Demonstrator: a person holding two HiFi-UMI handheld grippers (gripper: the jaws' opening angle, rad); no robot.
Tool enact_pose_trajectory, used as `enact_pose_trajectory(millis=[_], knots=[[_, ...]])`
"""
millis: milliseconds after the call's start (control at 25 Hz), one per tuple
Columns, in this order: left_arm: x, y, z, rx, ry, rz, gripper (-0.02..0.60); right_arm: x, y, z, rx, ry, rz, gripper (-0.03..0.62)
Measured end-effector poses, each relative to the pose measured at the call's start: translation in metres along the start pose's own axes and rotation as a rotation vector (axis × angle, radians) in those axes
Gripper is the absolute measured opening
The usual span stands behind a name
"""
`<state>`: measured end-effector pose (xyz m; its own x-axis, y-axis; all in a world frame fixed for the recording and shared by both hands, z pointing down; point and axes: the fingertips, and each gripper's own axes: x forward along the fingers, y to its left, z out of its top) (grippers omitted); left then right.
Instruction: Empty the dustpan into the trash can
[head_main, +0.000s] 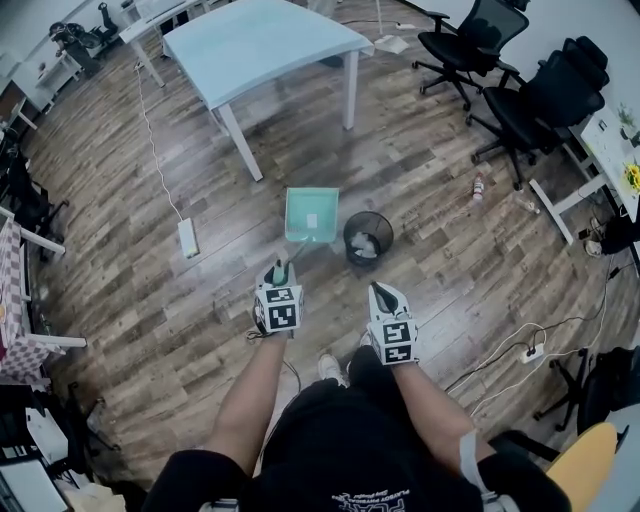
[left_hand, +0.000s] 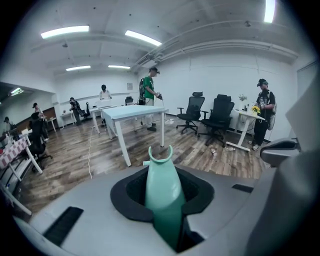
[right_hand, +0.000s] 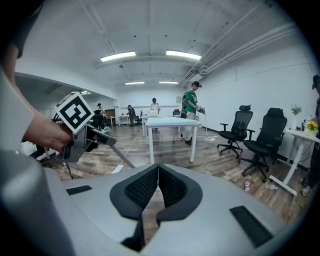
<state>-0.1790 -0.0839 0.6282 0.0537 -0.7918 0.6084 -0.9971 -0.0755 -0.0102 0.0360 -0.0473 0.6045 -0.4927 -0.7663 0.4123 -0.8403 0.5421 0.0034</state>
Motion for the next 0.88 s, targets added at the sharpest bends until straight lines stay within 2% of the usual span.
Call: enact_pose_trajectory(millis=[560,880], knots=[[0.069,-0.009,-0.047,-0.077,0.182,0.036,0.098,0.061,-0.034,-0.005,-0.002,0.064,0.090,0.025],[0.111,-0.010,-0.071,-0.066,0.271,0.050,0.097,0.090,-0.055,-0.019,0.004,0.108,0.115,0.025]])
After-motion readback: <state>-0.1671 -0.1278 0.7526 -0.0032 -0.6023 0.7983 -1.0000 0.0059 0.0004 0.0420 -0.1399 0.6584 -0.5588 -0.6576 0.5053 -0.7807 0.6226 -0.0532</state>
